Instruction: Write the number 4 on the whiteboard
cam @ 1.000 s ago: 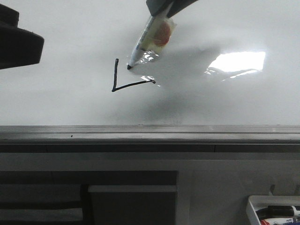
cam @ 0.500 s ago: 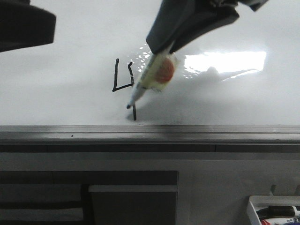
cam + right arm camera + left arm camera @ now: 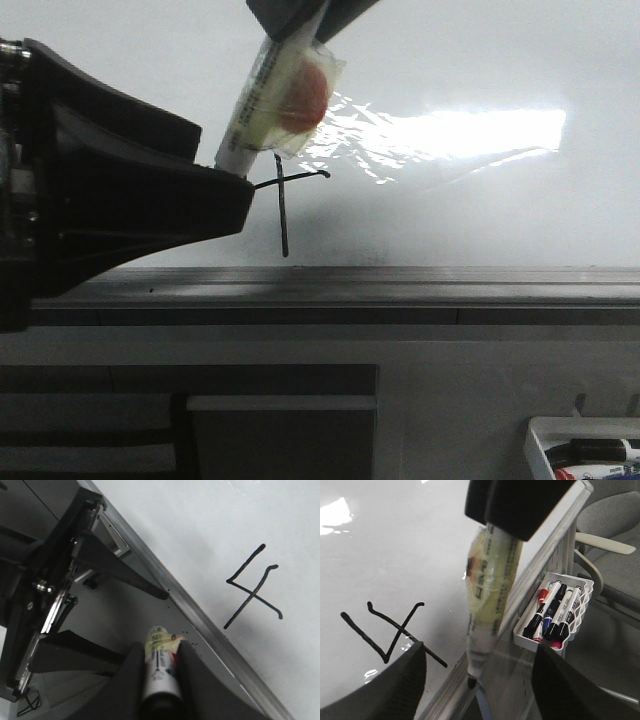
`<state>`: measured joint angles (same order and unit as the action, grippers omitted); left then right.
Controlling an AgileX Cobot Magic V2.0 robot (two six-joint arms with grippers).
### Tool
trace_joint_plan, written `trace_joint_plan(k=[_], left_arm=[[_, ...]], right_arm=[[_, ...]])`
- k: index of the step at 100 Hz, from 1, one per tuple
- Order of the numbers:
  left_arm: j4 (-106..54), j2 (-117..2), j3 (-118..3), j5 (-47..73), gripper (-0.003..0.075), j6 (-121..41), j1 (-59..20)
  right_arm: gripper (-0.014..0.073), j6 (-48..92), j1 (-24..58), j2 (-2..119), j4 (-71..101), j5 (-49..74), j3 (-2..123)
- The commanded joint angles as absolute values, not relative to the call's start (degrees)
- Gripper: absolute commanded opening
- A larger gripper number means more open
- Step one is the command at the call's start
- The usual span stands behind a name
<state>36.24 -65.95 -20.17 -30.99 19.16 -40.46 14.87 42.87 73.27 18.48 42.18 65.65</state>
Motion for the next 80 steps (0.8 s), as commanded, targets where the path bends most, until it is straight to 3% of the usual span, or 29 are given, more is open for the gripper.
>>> trace_joint_plan(k=[1,8,13,29,70,77,80], left_arm=[[34.4,-66.7,-22.4,-37.5,0.0419,19.1,-40.5],[34.2,-67.9,-22.4,-39.9,0.0414,19.1,-40.5],[33.7,-68.7,-22.4,-40.1,0.0369,19.1,-40.5],[33.7,-69.7,-22.4,-40.6,-0.0016,19.1,-40.5],[33.8,-69.7,-22.4,-40.9,-0.0020,19.1,-40.5],[33.8,-69.7,-22.1,-40.8,-0.0020,19.9,-40.5],[33.8,-69.7,-21.9,-40.8,-0.0020,20.9,-40.5]], right_arm=[[-0.0061,15.6,42.9,71.5,19.5,40.1,67.8],[-0.0061,15.6,42.9,71.5,19.8,40.5,67.8],[-0.0061,15.6,42.9,71.5,19.9,40.9,67.8],[-0.0061,15.6,42.9,71.5,19.9,41.8,67.8],[-0.0057,17.0,42.9,71.5,21.2,41.9,67.8],[0.0008,17.0,42.9,71.5,21.3,41.0,67.8],[0.0078,17.0,42.9,71.5,21.3,40.5,67.8]])
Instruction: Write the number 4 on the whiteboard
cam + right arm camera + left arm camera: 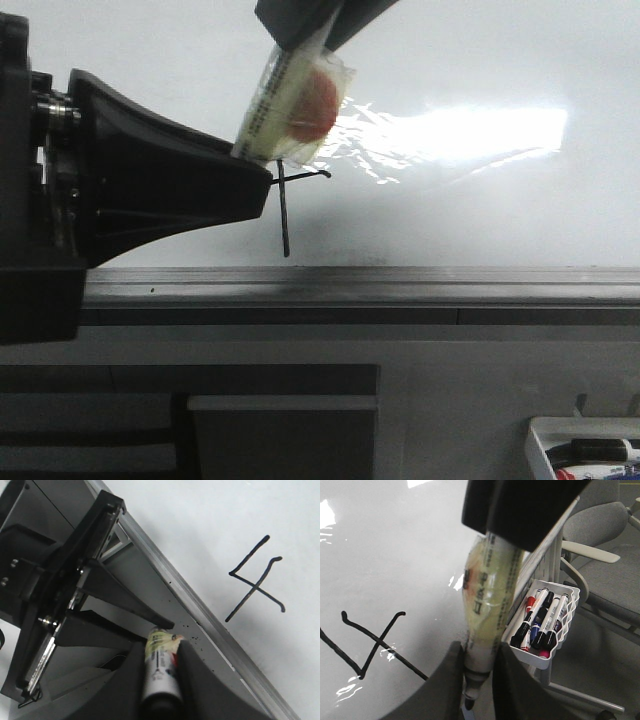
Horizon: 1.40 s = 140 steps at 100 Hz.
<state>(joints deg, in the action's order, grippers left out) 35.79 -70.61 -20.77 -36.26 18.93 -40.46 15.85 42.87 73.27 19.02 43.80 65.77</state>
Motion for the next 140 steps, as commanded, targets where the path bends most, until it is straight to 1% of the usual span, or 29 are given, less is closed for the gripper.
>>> trace_joint_plan(k=[1,2,4,9,11,13,15,17,22,32,45,66,82,115,122,127,132,140], left_arm=[[33.8,-69.7,-22.0,-40.8,-0.0020,21.0,-40.5],[33.8,-69.7,-21.9,-40.9,-0.0020,21.3,-40.5],[33.8,-69.7,-21.7,-40.9,-0.0020,22.0,-40.5],[33.8,-69.7,-21.6,-40.7,-0.0020,24.4,-40.5],[33.8,-69.7,-21.6,-40.7,-0.0020,25.1,-40.5],[33.8,-69.7,-21.6,-40.5,-0.0020,26.1,-40.5],[33.8,-69.6,-21.6,-40.4,-0.0020,26.8,-40.5],[33.6,-69.6,-21.6,-40.2,-0.0020,28.2,-40.5],[32.0,-69.3,-21.6,-39.3,-0.0020,30.4,-40.5],[21.6,-67.8,-21.6,-33.6,-0.0021,34.7,-40.5],[5.7,-65.0,-22.3,-21.7,-0.0020,34.7,-40.3],[2.2,-65.5,-26.9,-6.5,-0.0021,34.9,-40.0],[0.0,-67.1,-29.2,-6.1,-0.0020,34.9,-39.1],[-1.3,-69.3,-29.2,-9.2,-0.0013,34.9,-38.9],[-1.3,-69.3,-29.2,-10.0,0.0043,35.0,-38.9],[-1.5,-69.3,-29.2,-10.0,0.0110,35.4,-38.9],[-1.5,-69.3,-29.2,-10.0,0.0199,35.4,-38.9],[-1.5,-69.3,-29.2,-10.0,0.0309,35.4,-38.9]], right_arm=[[0.0094,17.0,42.9,71.5,21.3,40.1,67.8],[0.0129,17.0,42.9,71.5,21.3,40.0,67.8],[0.0167,17.0,42.9,71.5,21.3,39.4,67.8],[0.0326,17.0,42.8,71.5,21.2,37.5,67.8],[0.0365,17.0,42.6,71.5,21.2,36.5,67.8],[0.0435,17.0,42.5,71.5,21.0,35.1,67.8],[0.0466,17.0,42.4,71.5,20.8,34.4,67.8],[0.0514,17.0,42.1,71.4,20.5,33.5,67.8],[0.0551,17.0,41.2,71.2,20.2,31.5,67.8],[0.0524,17.0,38.7,69.7,20.2,30.4,67.8],[0.0478,17.0,35.7,67.2,20.0,31.2,67.8],[0.0472,17.0,34.6,65.8,19.6,31.7,67.8],[0.0472,17.0,34.6,65.8,19.6,32.9,67.8],[0.0472,17.0,34.6,65.8,19.6,34.5,67.8],[0.0472,17.0,34.6,65.8,19.6,34.5,67.8],[0.0472,17.0,34.6,65.8,19.6,34.5,67.8],[0.0472,17.0,34.6,65.8,19.6,34.8,67.8],[0.0472,16.9,34.6,65.6,19.6,35.1,67.8]])
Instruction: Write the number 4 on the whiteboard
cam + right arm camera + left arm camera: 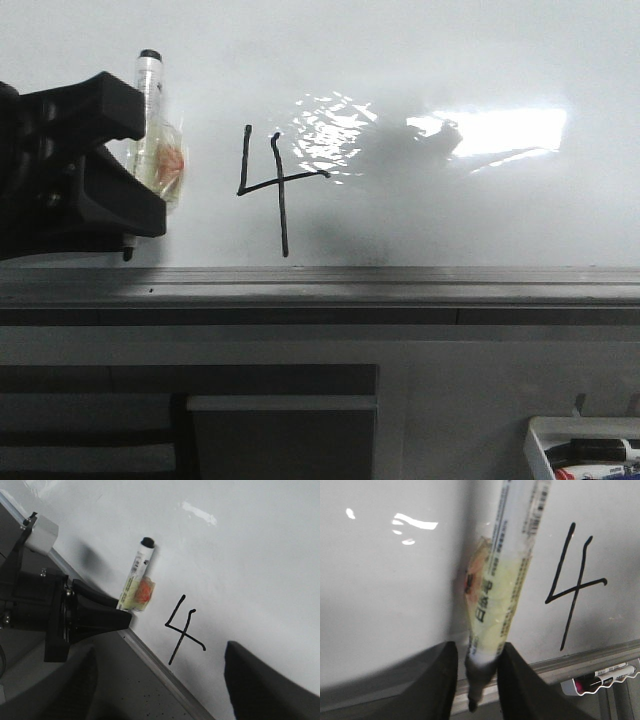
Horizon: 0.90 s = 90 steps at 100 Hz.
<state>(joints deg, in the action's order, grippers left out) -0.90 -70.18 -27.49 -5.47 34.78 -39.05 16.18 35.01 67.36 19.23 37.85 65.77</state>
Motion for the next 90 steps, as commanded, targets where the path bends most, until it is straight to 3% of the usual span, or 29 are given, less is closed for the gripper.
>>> trace_joint_plan(k=[1,15,37,45,60,70,78,90], left_arm=[[-1.5,-69.3,-29.2,-10.0,0.0325,35.4,-38.9],[-1.5,-69.3,-29.2,-10.0,0.0411,35.4,-38.9],[-1.5,-68.0,-29.2,-9.4,0.0413,35.4,-38.9],[-0.9,-66.1,-29.2,-8.4,0.0412,35.4,-38.9],[0.9,-61.4,-29.2,-4.9,0.0410,35.4,-38.8],[2.5,-57.6,-29.1,-2.9,0.0399,35.4,-38.8],[5.2,-53.9,-28.3,-2.2,0.0330,35.3,-38.8],[7.0,-48.4,-26.3,-1.8,0.0092,35.3,-38.8]], right_arm=[[0.0472,16.9,34.6,65.5,19.6,35.1,67.8],[0.0472,16.4,34.6,65.5,19.6,35.0,67.8],[0.0458,16.4,34.6,65.5,19.5,35.0,67.8],[0.0342,16.4,34.6,64.7,19.3,34.3,67.6],[-0.0071,16.4,34.6,62.1,17.9,33.7,67.6],[-0.0061,16.4,34.6,59.2,16.6,31.4,66.6],[-0.0061,16.4,34.6,56.1,15.7,26.4,63.7],[-0.0061,16.4,34.6,50.5,15.7,18.6,56.7]])
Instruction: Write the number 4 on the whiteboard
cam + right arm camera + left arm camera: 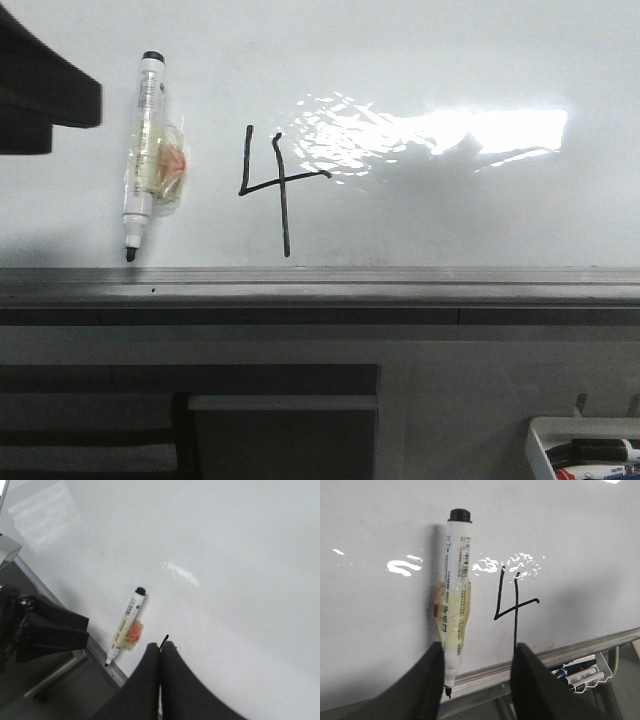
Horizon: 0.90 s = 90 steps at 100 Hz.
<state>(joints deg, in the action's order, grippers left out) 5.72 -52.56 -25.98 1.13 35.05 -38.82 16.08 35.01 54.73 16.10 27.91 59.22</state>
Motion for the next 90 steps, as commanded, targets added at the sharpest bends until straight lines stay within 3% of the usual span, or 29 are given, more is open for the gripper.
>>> trace_joint_plan(k=[1,7,29,53,90], left_arm=[[7.0,-48.0,-26.1,-1.8,0.0077,35.3,-38.8],[8.8,-45.1,-25.1,-1.8,-0.0019,35.3,-38.8],[15.4,-36.8,-20.8,-3.0,-0.0020,35.3,-38.8],[22.5,-31.9,-14.0,-14.8,-0.0020,35.3,-38.8],[22.5,-31.9,-12.3,-17.4,-0.0020,35.3,-38.8]], right_arm=[[-0.0061,16.4,34.6,50.2,15.7,18.2,55.8],[-0.0061,16.4,34.6,47.0,15.7,15.5,52.1],[-0.0061,16.4,34.6,33.6,15.7,7.5,35.6],[-0.0061,16.4,34.6,19.1,15.7,-5.8,17.2],[-0.0061,16.4,34.6,14.3,15.7,-6.1,9.9]])
